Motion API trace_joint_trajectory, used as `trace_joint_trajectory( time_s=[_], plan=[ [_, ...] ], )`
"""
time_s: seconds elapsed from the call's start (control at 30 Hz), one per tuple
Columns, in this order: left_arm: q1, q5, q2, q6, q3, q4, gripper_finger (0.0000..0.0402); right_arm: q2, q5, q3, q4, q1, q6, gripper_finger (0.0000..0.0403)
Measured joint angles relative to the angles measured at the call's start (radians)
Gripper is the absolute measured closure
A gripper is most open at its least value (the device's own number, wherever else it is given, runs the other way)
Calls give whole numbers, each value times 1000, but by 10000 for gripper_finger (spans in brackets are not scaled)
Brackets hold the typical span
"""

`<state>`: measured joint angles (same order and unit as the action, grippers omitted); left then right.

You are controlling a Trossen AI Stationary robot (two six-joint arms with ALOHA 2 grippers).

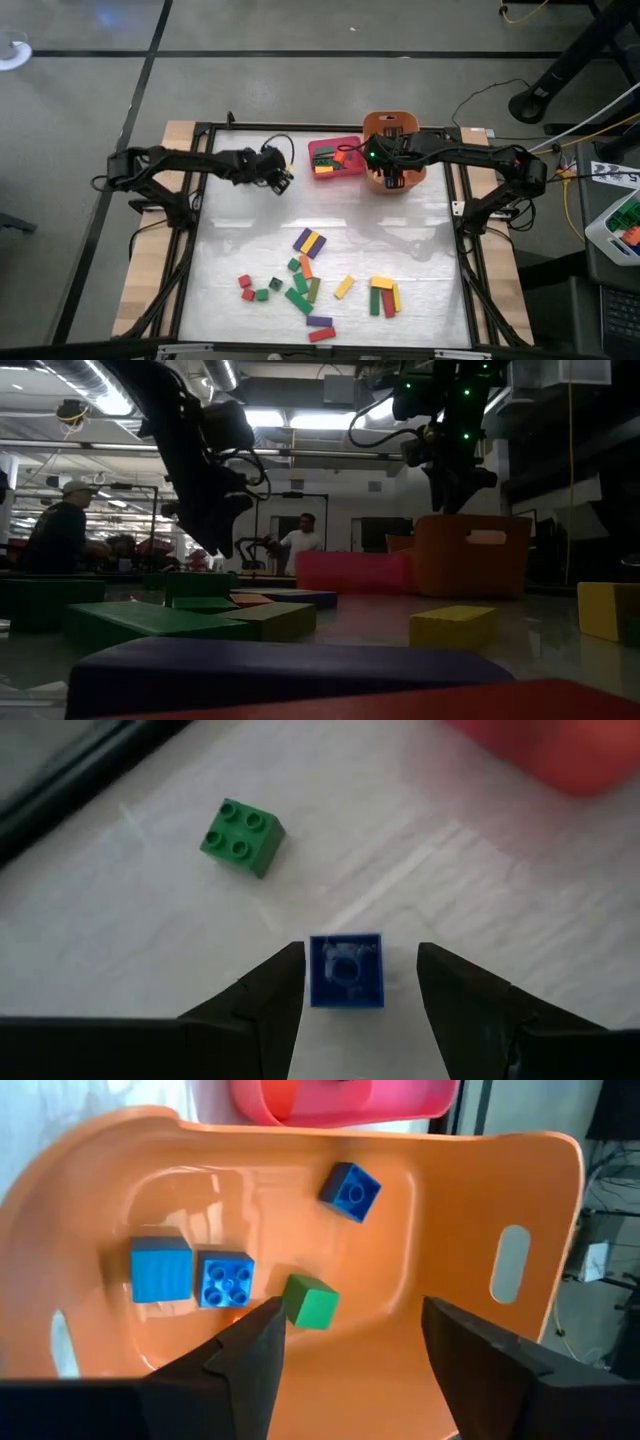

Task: Sort blocks by size
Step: Put the small blue game piece into the orange bin

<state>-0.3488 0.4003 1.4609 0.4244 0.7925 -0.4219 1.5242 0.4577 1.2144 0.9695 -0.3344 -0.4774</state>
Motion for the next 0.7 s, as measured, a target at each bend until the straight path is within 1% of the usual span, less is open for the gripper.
trace_joint_trajectory(
  time_s=[0.13, 0.27, 0.4, 0.6, 0.7],
  plan=[
    [-51, -66, 0, -10, 0, -16, 219, 0, -9, 0, 0, 0, 0, 169],
    [-60, -100, 0, -22, 0, -11, 219, 0, -8, 0, 0, 0, 0, 169],
    [-60, -103, 11, -37, 0, -11, 219, 0, -8, 0, 0, 0, 0, 168],
    [-60, -103, 72, -44, 0, -5, 219, 0, -13, 0, 0, 0, 0, 168],
    [-60, -102, 103, -76, 0, 19, 219, 0, -17, 0, 0, 0, 0, 168]
  ],
)
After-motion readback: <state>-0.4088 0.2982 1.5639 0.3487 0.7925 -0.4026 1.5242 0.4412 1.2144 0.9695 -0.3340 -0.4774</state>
